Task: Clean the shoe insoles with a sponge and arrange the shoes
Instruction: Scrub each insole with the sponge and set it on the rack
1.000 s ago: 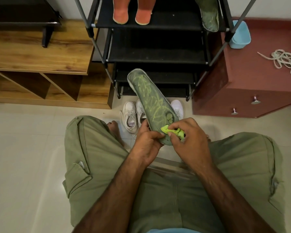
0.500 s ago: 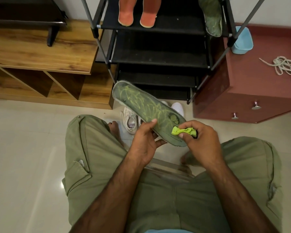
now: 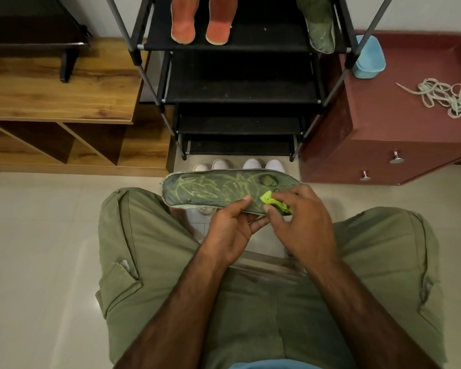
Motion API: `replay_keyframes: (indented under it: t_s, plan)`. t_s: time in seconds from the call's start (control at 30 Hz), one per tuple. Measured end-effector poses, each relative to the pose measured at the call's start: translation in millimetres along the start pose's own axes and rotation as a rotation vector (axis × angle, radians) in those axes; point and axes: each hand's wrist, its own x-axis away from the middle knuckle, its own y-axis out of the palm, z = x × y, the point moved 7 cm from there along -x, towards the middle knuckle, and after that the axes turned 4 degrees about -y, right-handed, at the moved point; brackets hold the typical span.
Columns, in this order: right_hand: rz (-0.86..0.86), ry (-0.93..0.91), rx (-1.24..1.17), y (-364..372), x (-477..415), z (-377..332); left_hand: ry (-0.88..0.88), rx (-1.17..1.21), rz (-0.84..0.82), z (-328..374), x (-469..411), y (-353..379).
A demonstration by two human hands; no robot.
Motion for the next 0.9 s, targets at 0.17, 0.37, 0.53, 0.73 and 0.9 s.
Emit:
replay_keyframes:
  t_s: [0.17, 0.37, 0.53, 0.73, 0.9]
  plan:
    - [0.100, 0.033, -0.055, -12.8, -10.0, 6.3, -0.013, 0.024, -0.032, 1.4, 3.7, 4.7]
    - [0.117, 0.034, -0.140, -9.6, -12.7, 0.3, -0.005, -0.019, -0.048, -3.0, 2.4, 8.8]
    - [0.119, 0.036, -0.157, -13.7, -21.1, 3.2, -0.004, -0.052, -0.068, -2.3, 3.3, 8.7]
    - [0.070, -0.006, -0.126, -4.6, -22.6, -6.7, -0.003, -0.081, -0.083, -6.0, 2.2, 10.7]
    - [0.173, 0.120, -0.105, -18.8, -23.5, 10.1, -0.004, -0.065, -0.079, -4.8, 2.3, 10.4]
